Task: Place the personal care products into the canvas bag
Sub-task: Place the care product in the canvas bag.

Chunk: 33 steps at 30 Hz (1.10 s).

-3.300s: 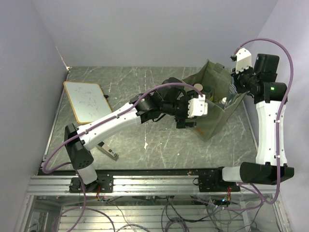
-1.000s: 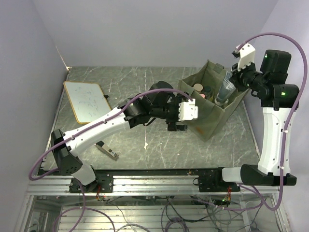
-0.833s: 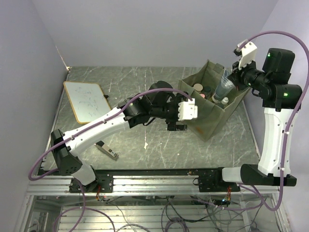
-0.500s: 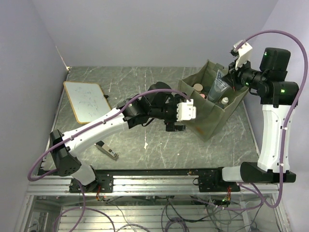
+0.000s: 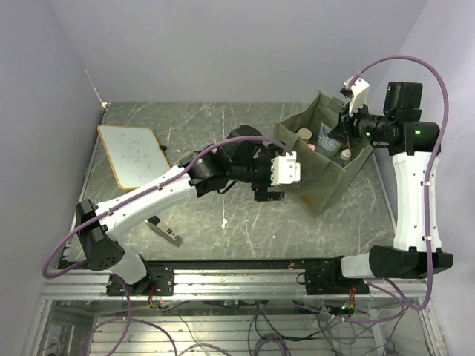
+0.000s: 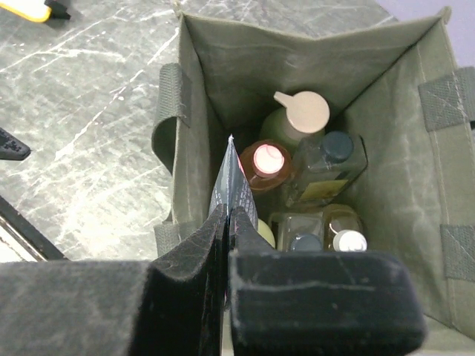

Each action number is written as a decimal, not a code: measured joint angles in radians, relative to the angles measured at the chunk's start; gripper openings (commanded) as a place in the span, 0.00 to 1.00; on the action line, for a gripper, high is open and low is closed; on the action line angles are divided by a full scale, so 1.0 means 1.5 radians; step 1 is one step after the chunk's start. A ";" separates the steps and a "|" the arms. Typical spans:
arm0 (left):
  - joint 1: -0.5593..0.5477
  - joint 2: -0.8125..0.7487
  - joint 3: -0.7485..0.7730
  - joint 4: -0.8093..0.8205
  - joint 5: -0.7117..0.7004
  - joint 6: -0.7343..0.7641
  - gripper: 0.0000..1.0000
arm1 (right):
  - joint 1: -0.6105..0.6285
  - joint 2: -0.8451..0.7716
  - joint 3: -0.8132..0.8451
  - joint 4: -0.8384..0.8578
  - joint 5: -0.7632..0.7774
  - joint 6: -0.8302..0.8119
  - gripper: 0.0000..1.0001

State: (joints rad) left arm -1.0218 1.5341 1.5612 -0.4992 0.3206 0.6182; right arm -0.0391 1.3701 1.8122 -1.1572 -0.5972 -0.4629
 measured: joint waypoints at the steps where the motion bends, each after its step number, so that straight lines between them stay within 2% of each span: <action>1: 0.000 0.000 0.000 0.000 0.000 0.000 1.00 | 0.000 0.001 -0.005 0.010 -0.005 -0.002 0.00; 12: 0.002 0.001 0.000 0.001 -0.002 0.002 1.00 | 0.014 -0.002 -0.071 0.110 -0.056 -0.005 0.00; 23: 0.004 0.001 0.000 0.001 -0.002 0.005 1.00 | 0.012 0.001 -0.026 0.097 -0.020 0.039 0.00; 33: 0.005 0.001 -0.003 0.001 -0.002 0.008 1.00 | 0.013 0.001 -0.021 0.165 -0.054 0.093 0.00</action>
State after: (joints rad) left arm -1.0149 1.5352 1.5562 -0.4980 0.3172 0.6300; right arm -0.0196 1.3720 1.7805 -0.9104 -0.6781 -0.3229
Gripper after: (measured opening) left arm 0.998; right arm 0.007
